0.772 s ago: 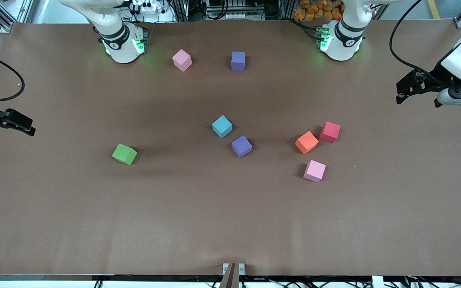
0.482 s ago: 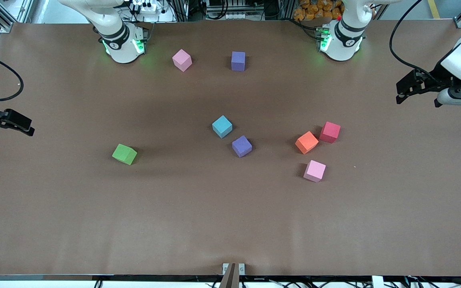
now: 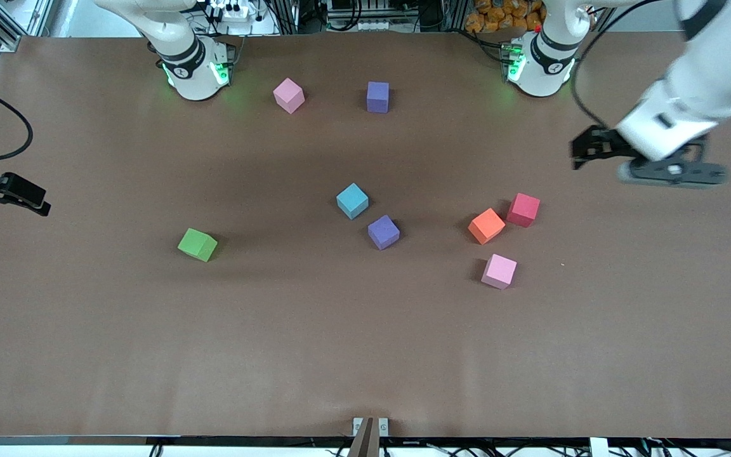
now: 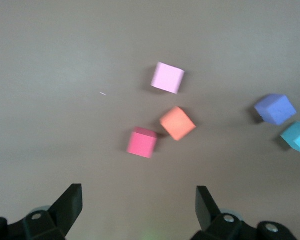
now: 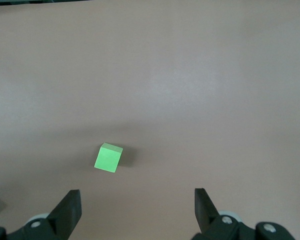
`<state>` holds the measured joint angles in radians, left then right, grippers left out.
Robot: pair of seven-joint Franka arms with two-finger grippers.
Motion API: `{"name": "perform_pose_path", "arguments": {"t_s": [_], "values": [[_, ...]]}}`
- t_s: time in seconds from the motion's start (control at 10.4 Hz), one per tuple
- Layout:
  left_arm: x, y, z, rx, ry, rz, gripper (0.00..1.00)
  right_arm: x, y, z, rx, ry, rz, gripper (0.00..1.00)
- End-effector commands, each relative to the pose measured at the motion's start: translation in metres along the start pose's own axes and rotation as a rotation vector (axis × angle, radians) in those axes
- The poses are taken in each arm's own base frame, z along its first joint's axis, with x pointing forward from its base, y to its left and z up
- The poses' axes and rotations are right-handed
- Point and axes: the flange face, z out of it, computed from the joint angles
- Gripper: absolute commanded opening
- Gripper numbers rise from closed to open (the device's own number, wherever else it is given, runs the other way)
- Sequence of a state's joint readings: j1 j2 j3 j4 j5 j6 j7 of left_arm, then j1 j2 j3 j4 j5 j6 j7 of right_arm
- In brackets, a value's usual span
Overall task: Arrange blocks into number 1
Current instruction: 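Move both grippers out from rest toward the scattered cubes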
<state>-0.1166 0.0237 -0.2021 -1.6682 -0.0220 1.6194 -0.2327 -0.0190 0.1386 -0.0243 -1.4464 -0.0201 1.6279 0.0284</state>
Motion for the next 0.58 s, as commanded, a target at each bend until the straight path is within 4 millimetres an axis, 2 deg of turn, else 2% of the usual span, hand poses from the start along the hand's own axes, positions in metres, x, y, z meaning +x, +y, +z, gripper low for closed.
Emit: {"name": "perform_pose_path", "arguments": {"t_s": [0.0, 0.19, 0.29, 0.39, 0.48], "values": [[-0.024, 0.084, 0.059, 0.006, -0.053, 0.044, 1.0, 0.002, -0.021, 0.037, 0.02, -0.014, -0.027, 1.0], [-0.066, 0.161, 0.106, 0.035, -0.083, 0.056, 1.0, 0.001, -0.031, 0.086, 0.098, -0.034, -0.011, 1.0], [-0.091, 0.196, 0.135, 0.045, -0.097, 0.063, 1.0, -0.004, -0.035, 0.118, 0.156, -0.069, 0.015, 1.0], [-0.119, 0.226, 0.162, 0.051, -0.092, 0.05, 1.0, -0.014, -0.039, 0.161, 0.213, -0.109, 0.053, 1.0], [-0.155, 0.257, 0.194, 0.046, -0.08, 0.06, 1.0, -0.024, -0.042, 0.196, 0.265, -0.133, 0.122, 1.0]]}}
